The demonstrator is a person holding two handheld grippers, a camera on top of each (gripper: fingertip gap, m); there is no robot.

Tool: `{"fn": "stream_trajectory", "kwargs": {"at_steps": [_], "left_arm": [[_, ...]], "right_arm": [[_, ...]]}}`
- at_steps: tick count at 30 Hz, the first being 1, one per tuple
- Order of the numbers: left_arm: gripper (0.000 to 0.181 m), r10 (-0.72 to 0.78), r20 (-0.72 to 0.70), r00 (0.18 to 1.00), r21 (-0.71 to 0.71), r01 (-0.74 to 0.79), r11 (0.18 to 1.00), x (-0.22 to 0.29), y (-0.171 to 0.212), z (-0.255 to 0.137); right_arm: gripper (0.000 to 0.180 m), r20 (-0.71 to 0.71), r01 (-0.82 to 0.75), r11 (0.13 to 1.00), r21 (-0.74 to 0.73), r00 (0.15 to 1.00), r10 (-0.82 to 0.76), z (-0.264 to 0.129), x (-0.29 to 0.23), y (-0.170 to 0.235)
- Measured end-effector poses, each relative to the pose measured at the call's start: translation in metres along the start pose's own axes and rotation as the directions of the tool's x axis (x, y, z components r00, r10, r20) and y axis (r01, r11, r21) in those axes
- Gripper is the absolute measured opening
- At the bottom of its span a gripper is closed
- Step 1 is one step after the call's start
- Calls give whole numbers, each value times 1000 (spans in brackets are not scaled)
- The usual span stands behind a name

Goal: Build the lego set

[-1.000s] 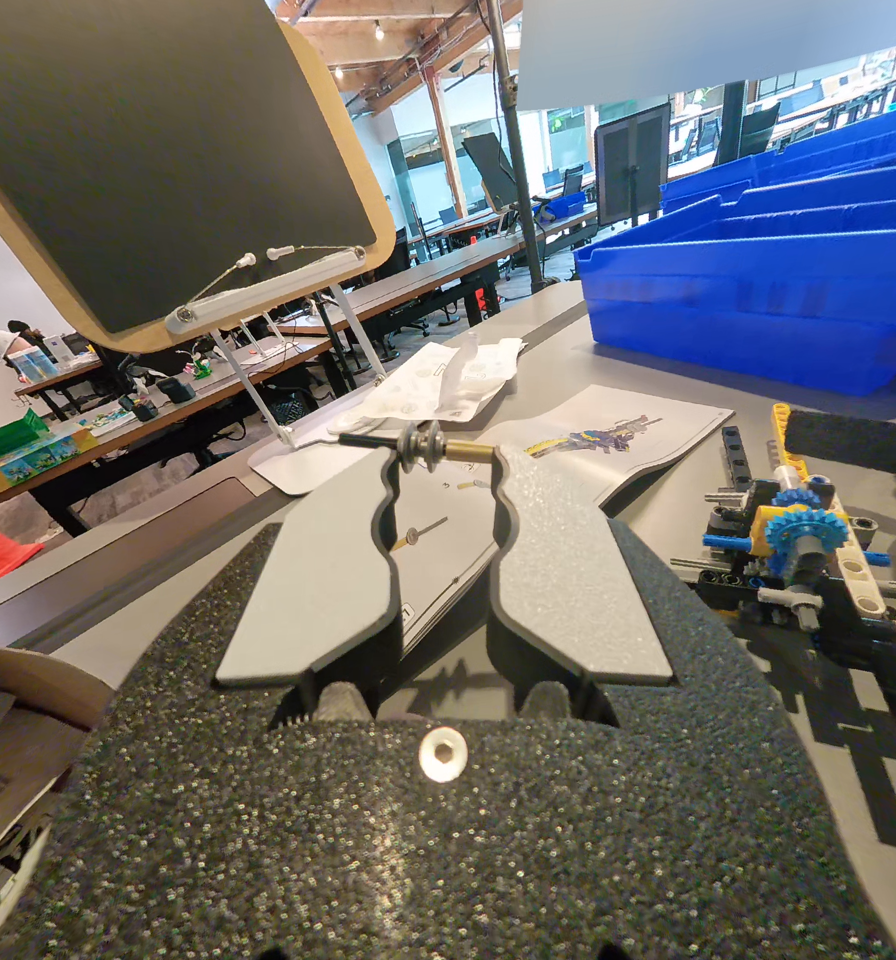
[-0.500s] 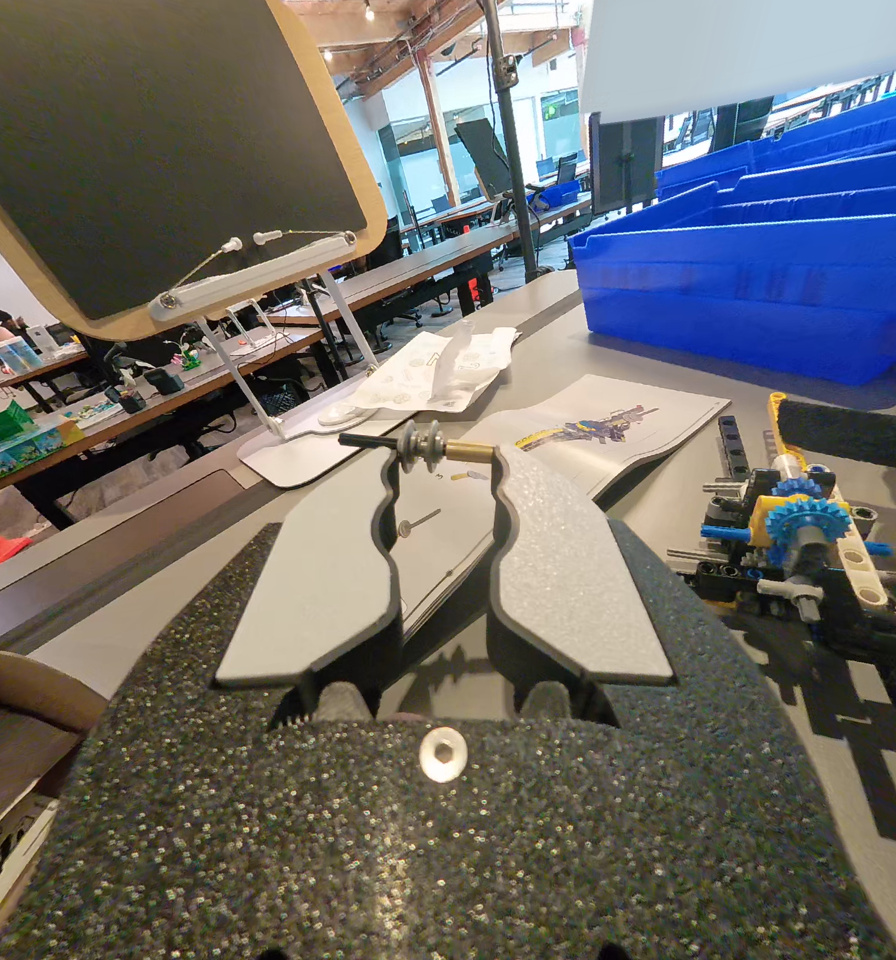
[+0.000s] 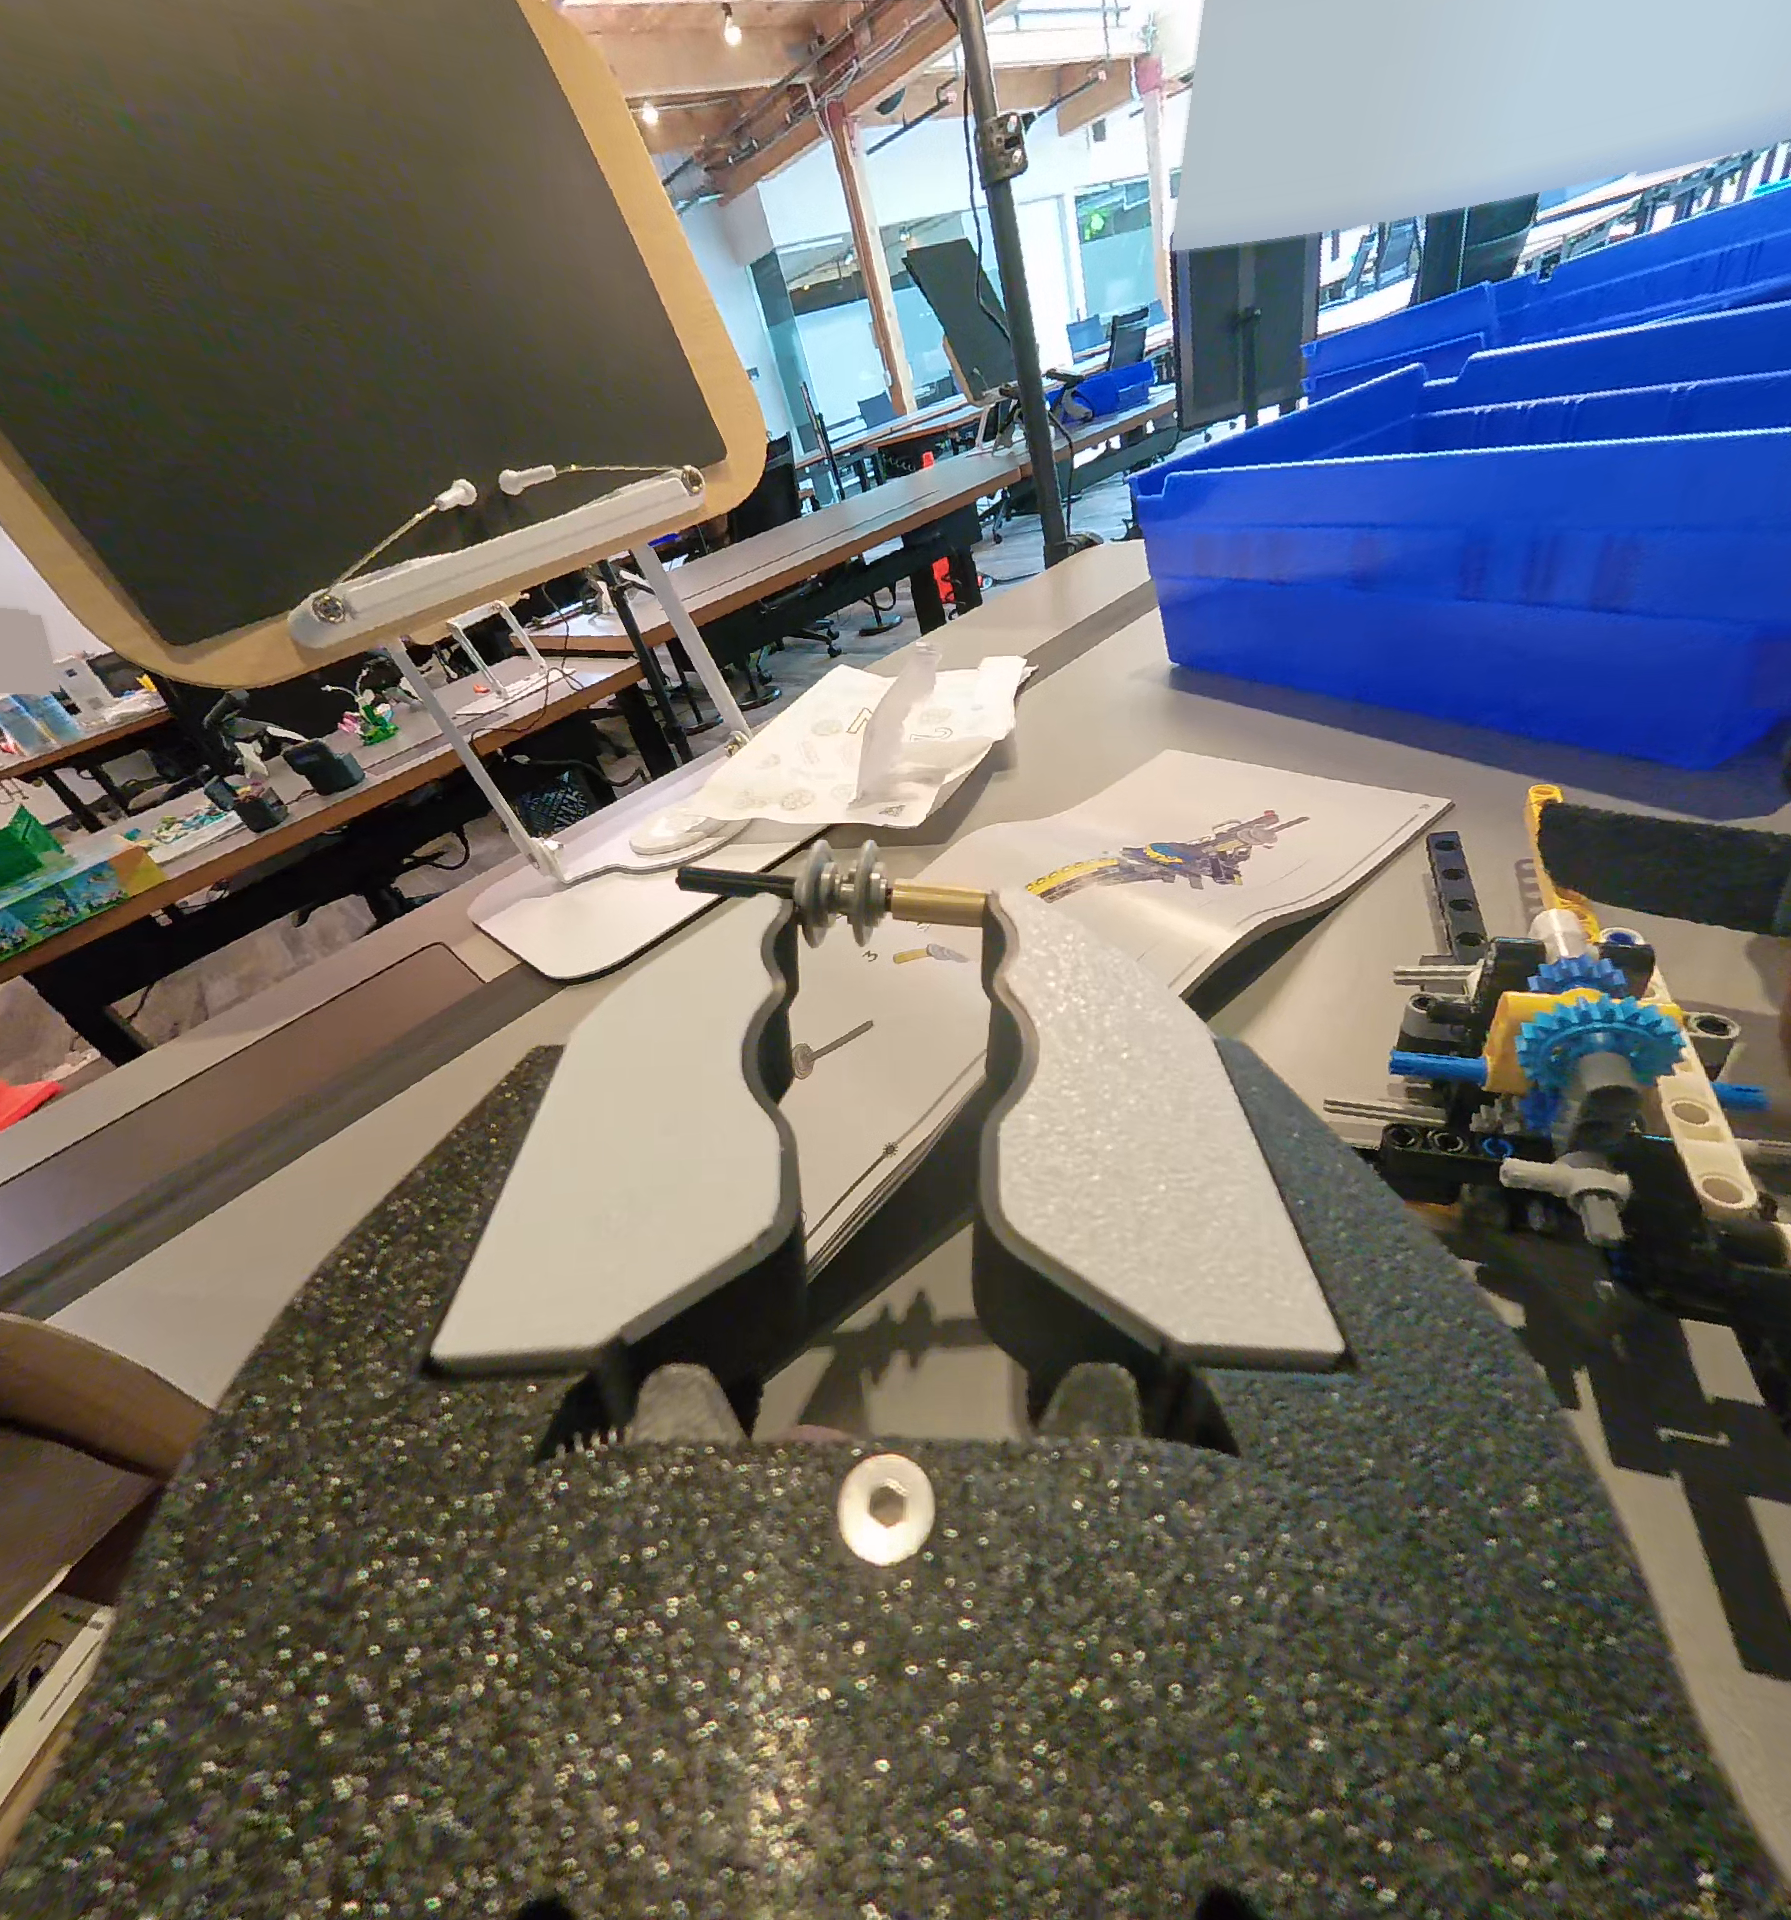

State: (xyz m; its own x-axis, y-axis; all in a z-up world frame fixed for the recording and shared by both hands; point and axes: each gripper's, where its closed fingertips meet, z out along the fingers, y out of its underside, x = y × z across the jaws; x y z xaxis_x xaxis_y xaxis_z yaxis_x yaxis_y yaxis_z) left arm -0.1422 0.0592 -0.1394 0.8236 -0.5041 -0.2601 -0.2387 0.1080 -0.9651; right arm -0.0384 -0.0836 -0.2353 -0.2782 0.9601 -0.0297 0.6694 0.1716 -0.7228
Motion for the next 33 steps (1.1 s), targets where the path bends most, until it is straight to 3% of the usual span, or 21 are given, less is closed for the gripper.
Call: {"fn": "stream_trajectory", "kwargs": {"at_steps": [25,33], "left_arm": [[34,41,-6,999,30,-41,999,10,-12,-2],[34,-108,-88,990,74,114,991,18,-21,-3]], "right_arm": [[14,32,-37,999,11,999,37,0,1,0],[20,39,-25,999,22,999,24,-2,-1,-2]]}}
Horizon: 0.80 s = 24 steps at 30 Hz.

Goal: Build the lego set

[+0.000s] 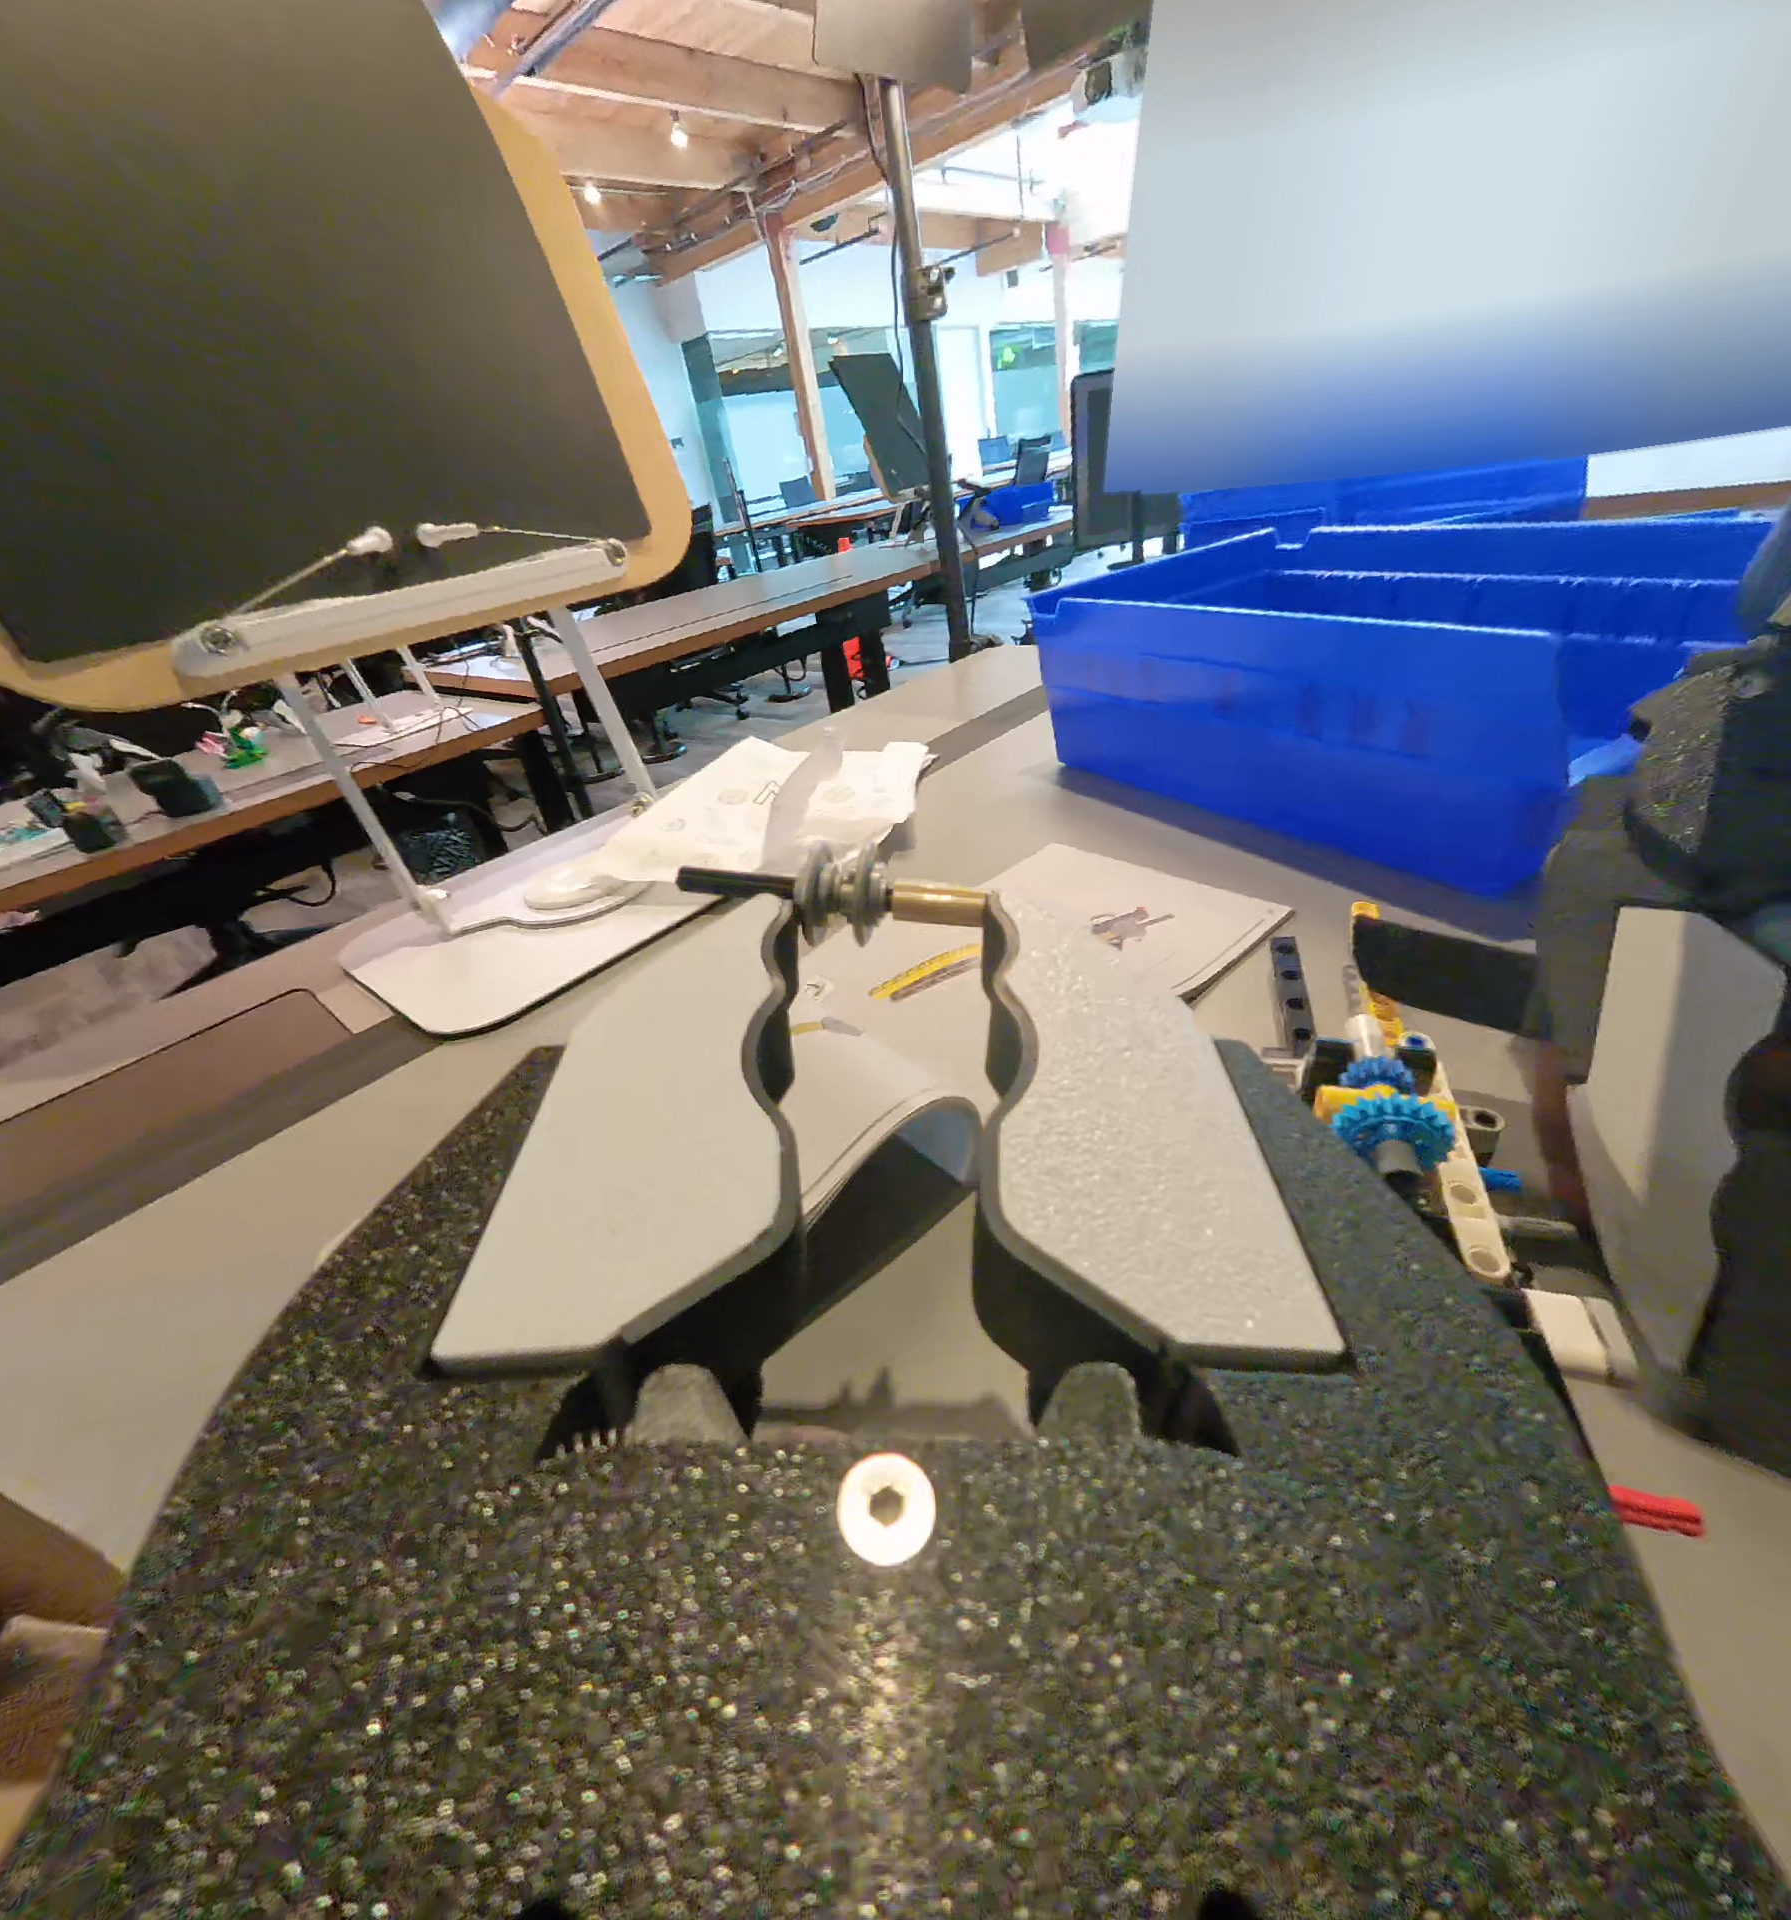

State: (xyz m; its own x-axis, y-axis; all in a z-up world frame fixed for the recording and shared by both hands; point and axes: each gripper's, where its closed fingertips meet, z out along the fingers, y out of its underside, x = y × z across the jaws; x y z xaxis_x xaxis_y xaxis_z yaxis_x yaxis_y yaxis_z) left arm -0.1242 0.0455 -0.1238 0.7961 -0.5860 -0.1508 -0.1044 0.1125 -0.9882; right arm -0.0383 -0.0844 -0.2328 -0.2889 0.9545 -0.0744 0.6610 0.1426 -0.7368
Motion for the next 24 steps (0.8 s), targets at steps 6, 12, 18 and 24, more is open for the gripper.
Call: {"fn": "stream_trajectory", "kwargs": {"at_steps": [6,12,18,24], "left_arm": [[34,93,6,996,-8,-93,996,7,-3,0],[34,264,6,964,7,-264,964,23,-10,-1],[34,374,2,927,31,-374,927,38,-16,-2],[34,458,7,889,52,-458,887,49,-21,-3]], "right_arm": [[22,46,-36,999,10,998,35,-16,-8,-10],[22,31,-52,994,99,998,49,-56,-1,-51],[22,-207,-223,929,294,935,290,-84,67,-89],[23,-75,-421,831,363,876,477,-77,83,-102]]}}
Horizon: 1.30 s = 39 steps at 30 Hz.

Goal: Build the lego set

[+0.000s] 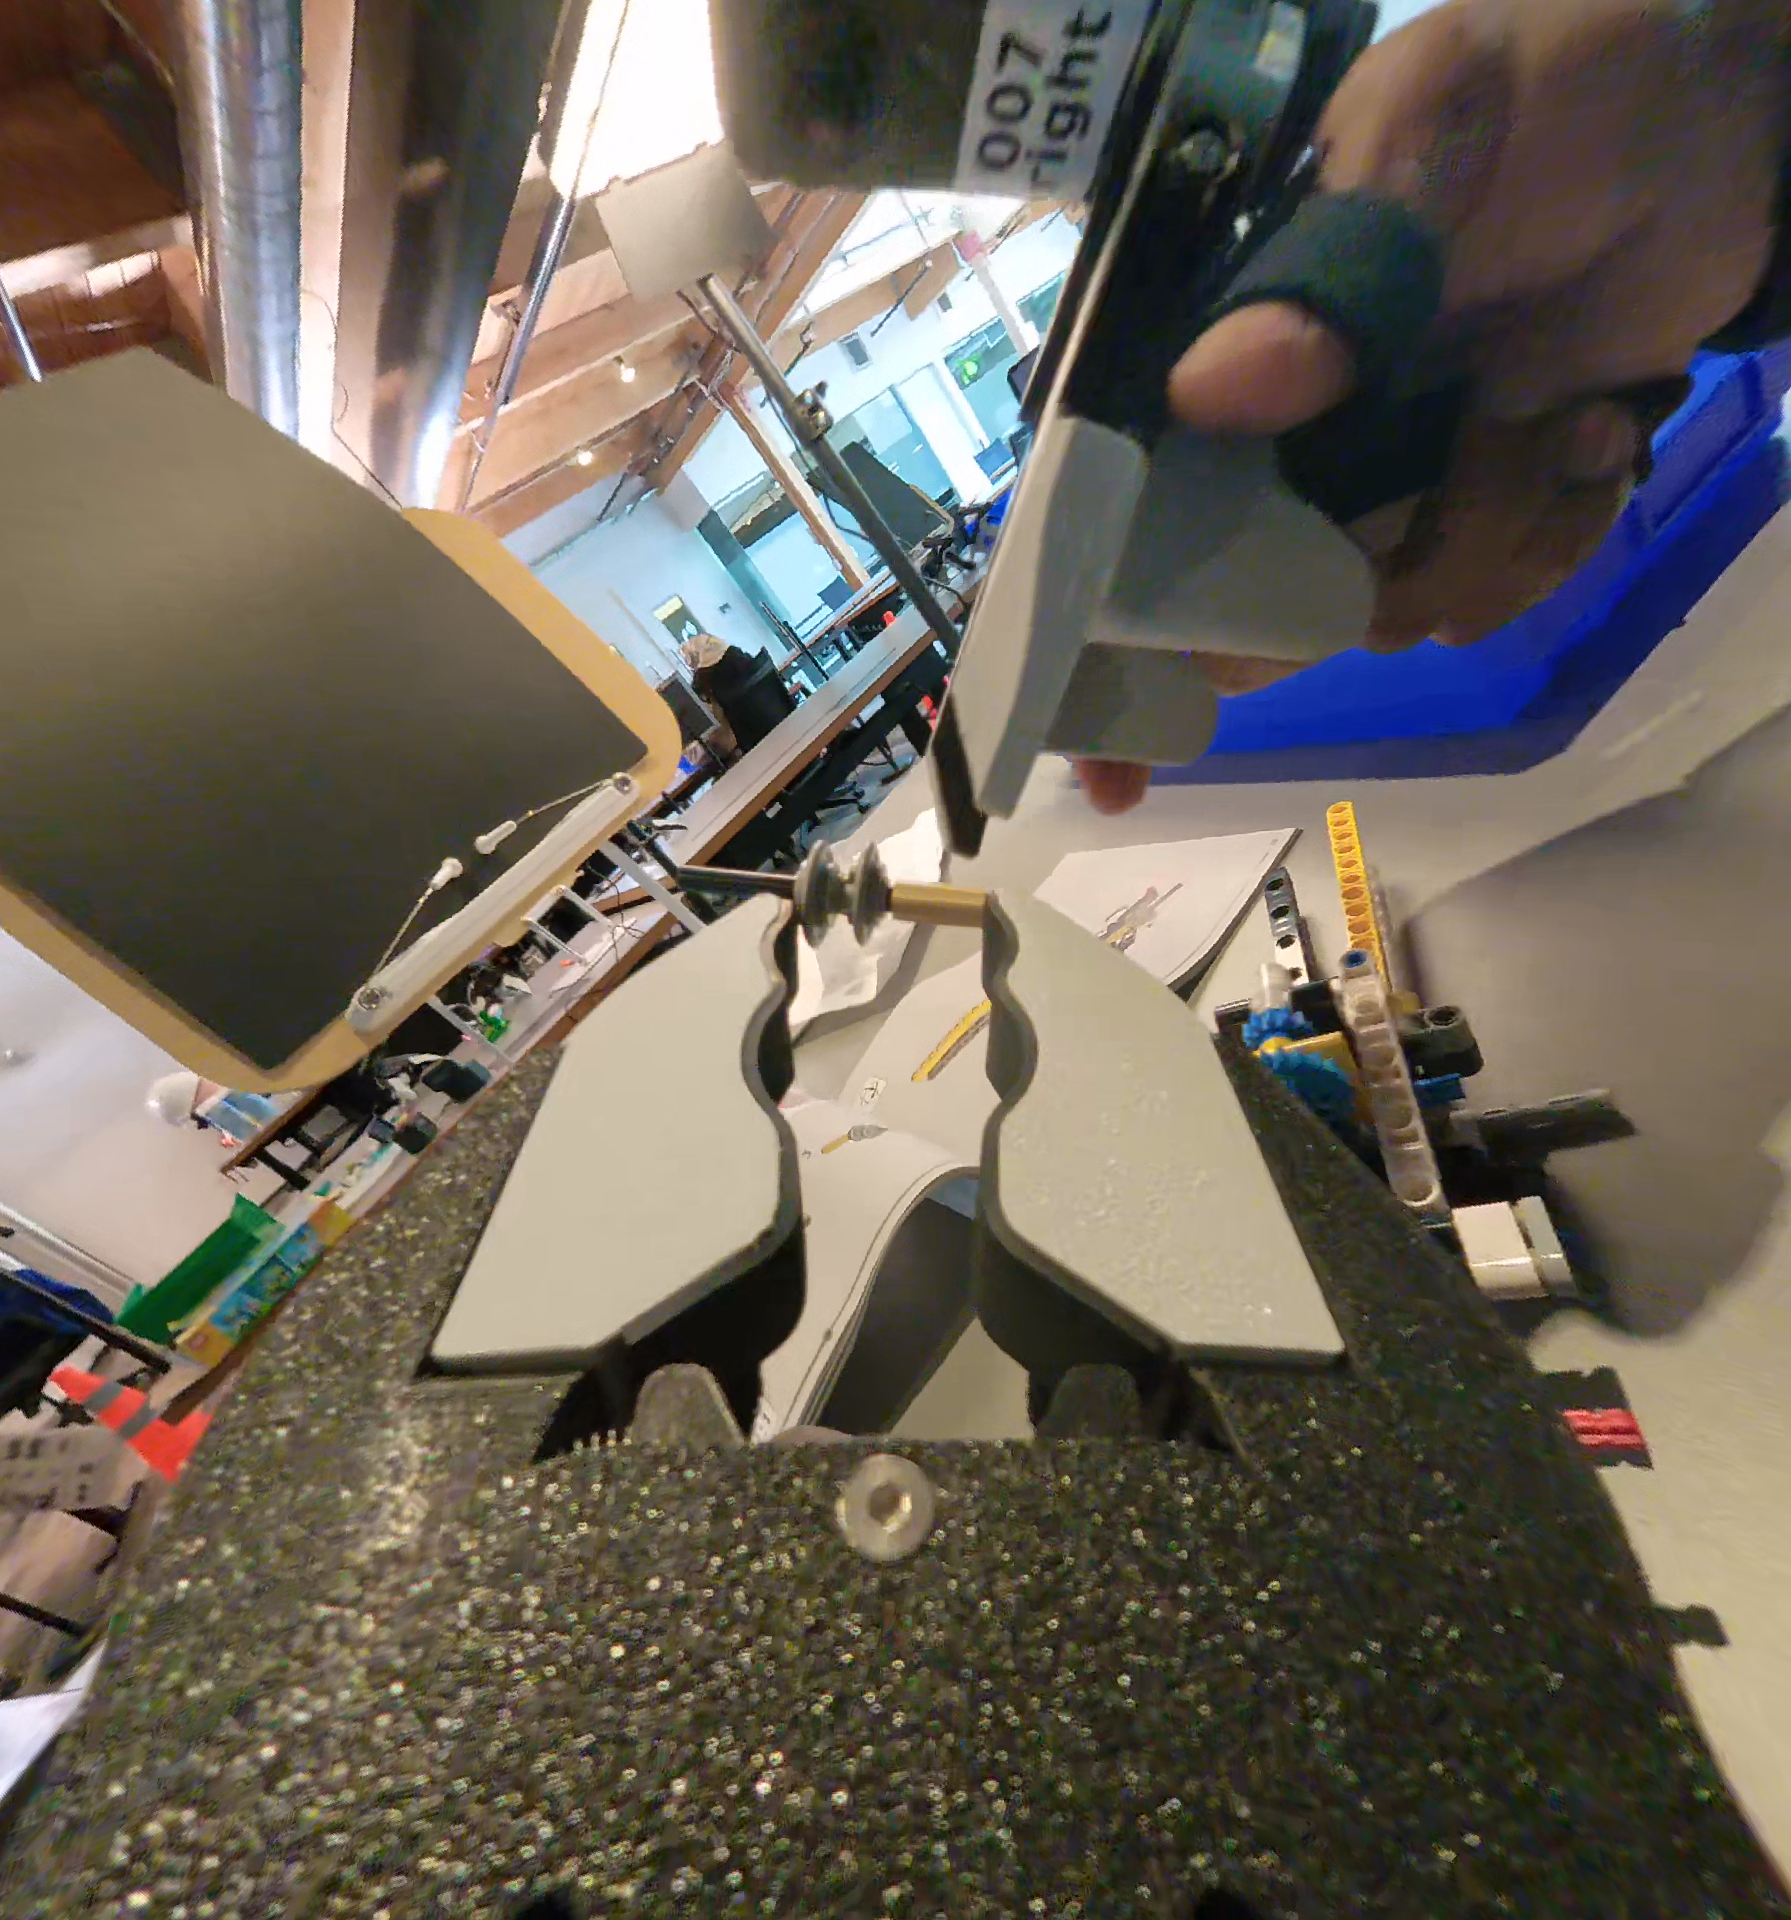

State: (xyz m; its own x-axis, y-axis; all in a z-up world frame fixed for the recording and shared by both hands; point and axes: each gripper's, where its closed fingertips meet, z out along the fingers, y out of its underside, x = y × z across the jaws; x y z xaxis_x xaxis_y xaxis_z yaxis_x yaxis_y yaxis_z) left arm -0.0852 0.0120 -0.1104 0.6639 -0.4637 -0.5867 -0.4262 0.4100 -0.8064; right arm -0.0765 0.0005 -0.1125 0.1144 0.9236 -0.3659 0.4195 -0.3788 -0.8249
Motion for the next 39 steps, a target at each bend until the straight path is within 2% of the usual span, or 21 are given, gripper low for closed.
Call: {"fn": "stream_trajectory", "kwargs": {"at_steps": [4,7,12,20,23,26,28,30,34,39], "left_arm": [[34,42,-1,999,8,-42,999,4,-3,0],[34,64,2,998,18,-64,998,6,-5,0],[34,93,10,996,15,-93,996,7,-4,1],[36,29,-70,997,50,-25,998,7,-2,-1],[36,-84,-168,982,86,100,991,6,-7,-5],[37,-320,-300,899,66,354,933,0,-9,-10],[40,-476,-389,789,-5,515,857,-1,-8,-11],[43,-569,-436,697,-70,604,794,0,-6,-12],[43,-613,-525,590,-173,632,756,15,-7,-18],[40,-600,-545,585,-276,551,787,34,1,-19]], "right_arm": [[23,66,-64,998,-24,996,66,8,-6,3],[22,66,-77,996,-43,995,79,12,-5,6],[7,86,-87,996,-34,992,90,15,-4,8],[7,65,-49,999,-14,997,50,12,3,5],[7,40,-4,1000,-30,999,5,9,6,5],[6,19,66,995,-73,998,-65,6,6,9],[6,19,128,985,-115,992,-127,7,3,14],[7,20,198,968,-157,980,-197,9,-1,20],[7,29,295,925,-239,954,-297,14,-7,34],[6,36,356,887,-293,931,-362,17,-11,43]]}}
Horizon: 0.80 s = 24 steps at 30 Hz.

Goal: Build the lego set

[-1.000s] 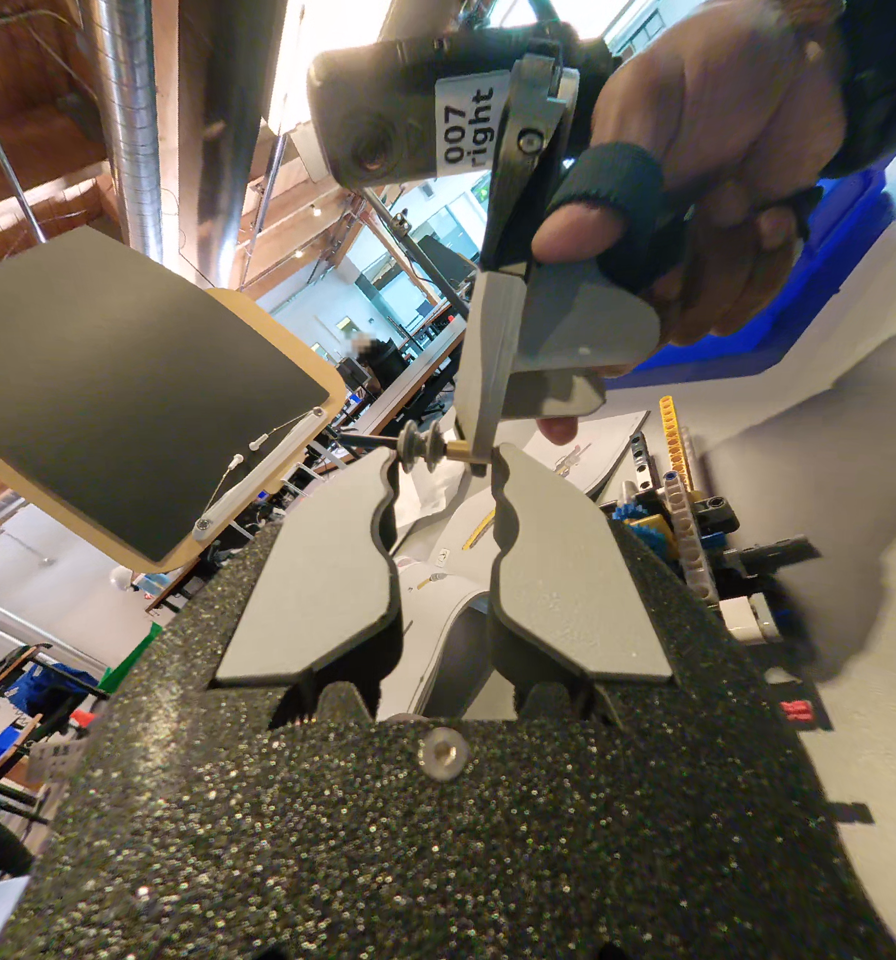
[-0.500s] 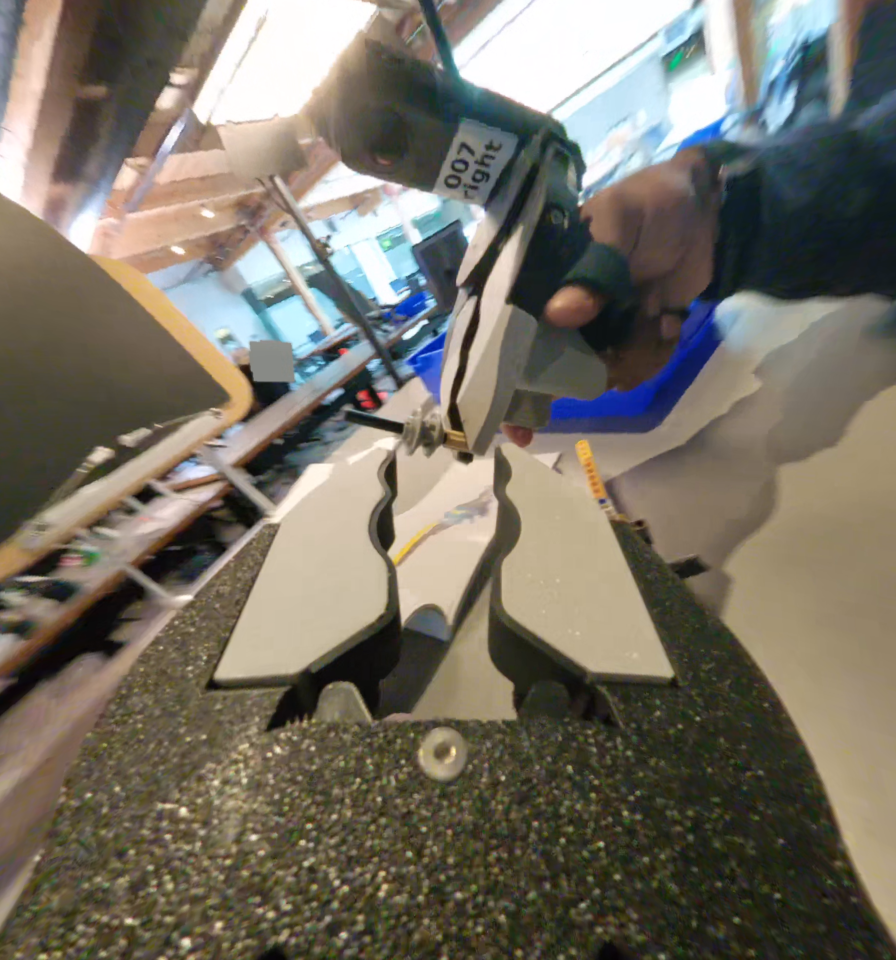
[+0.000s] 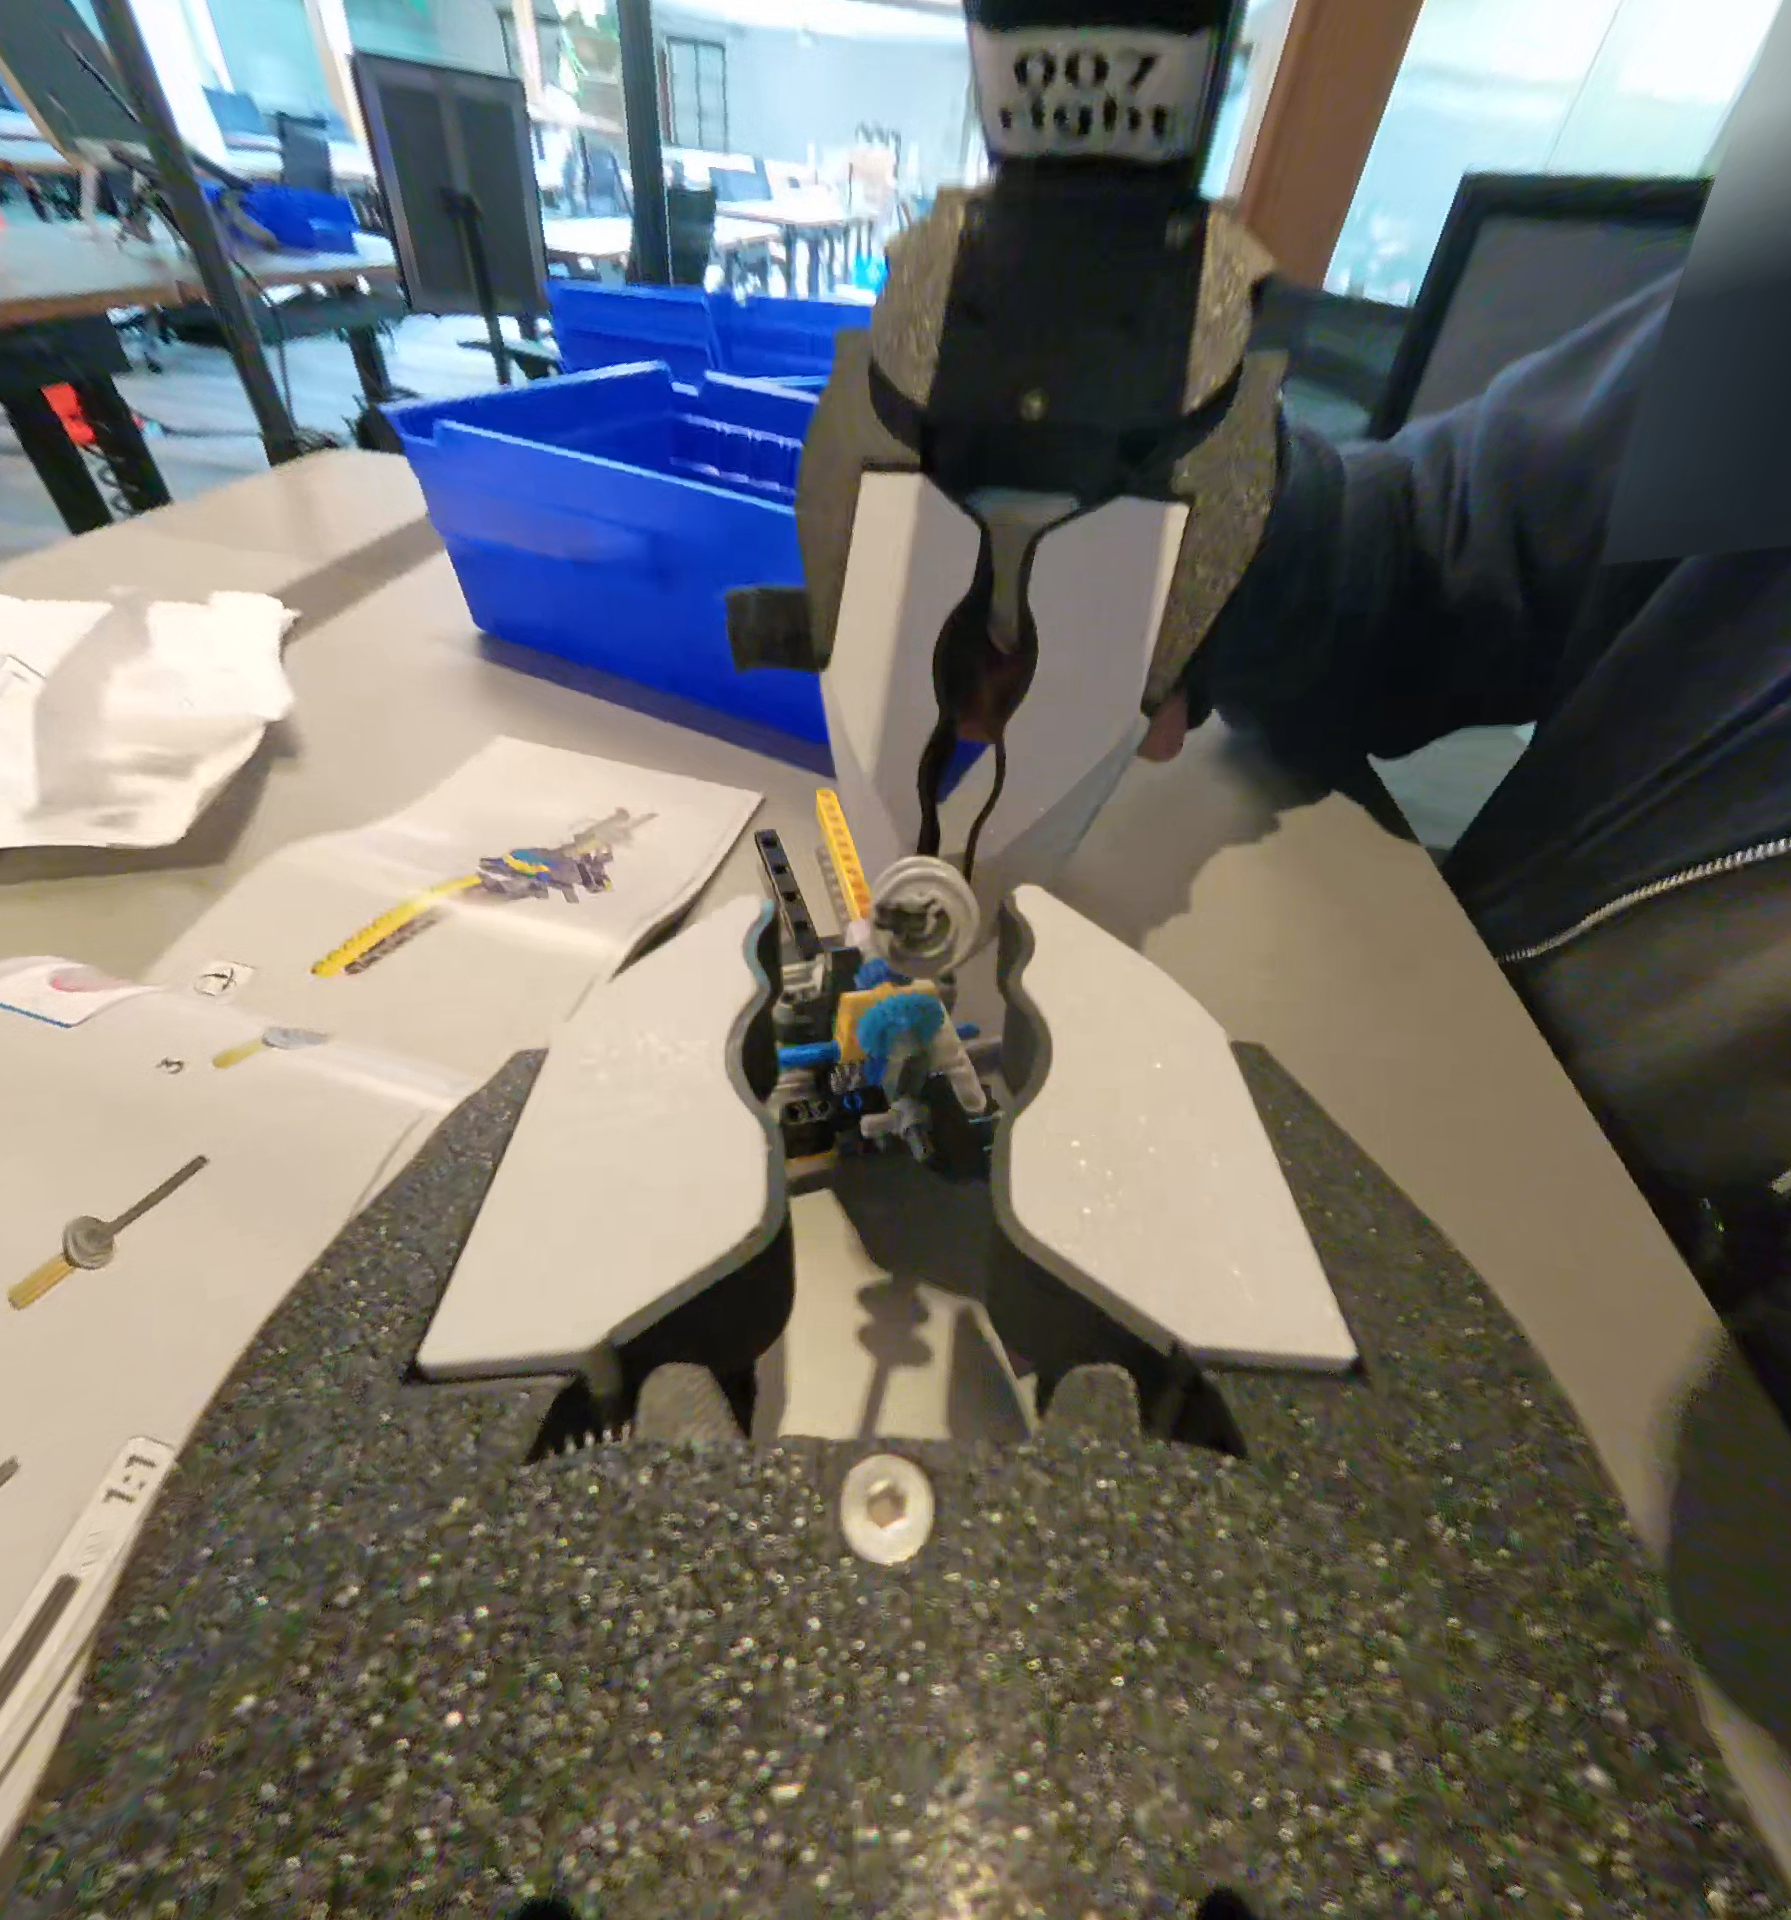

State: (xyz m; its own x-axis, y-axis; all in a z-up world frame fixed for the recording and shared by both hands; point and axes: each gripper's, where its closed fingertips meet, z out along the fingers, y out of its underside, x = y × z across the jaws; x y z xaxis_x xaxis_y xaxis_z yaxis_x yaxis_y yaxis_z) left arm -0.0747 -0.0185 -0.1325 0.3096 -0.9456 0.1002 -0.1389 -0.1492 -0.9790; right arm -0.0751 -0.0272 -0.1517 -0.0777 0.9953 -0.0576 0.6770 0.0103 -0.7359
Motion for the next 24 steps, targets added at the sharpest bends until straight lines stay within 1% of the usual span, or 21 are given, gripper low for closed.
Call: {"fn": "stream_trajectory", "kwargs": {"at_steps": [5,9,12,16,19,22,24], "left_arm": [[33,-3,-25,1000,-40,1,999,7,7,6],[21,-4,-51,999,-53,1,999,12,10,8],[21,1,-46,999,-42,-3,999,11,9,8],[20,-44,-35,998,51,46,998,5,-3,4],[20,-50,-17,999,197,53,979,0,-20,-5],[20,-27,21,999,320,19,947,-4,-34,-14],[20,3,52,999,334,-20,942,-4,-37,-16]], "right_arm": [[7,4,33,999,-32,999,-33,2,-4,4],[7,-4,51,997,-53,999,-52,3,-4,7],[7,-1,52,998,-43,999,-52,1,-4,5],[7,-29,50,998,29,998,-49,-6,2,-5],[12,-18,28,993,111,1000,-26,-15,3,-14],[16,23,-34,980,198,999,30,-21,3,-22],[18,39,-56,970,236,998,49,-23,2,-27]]}}
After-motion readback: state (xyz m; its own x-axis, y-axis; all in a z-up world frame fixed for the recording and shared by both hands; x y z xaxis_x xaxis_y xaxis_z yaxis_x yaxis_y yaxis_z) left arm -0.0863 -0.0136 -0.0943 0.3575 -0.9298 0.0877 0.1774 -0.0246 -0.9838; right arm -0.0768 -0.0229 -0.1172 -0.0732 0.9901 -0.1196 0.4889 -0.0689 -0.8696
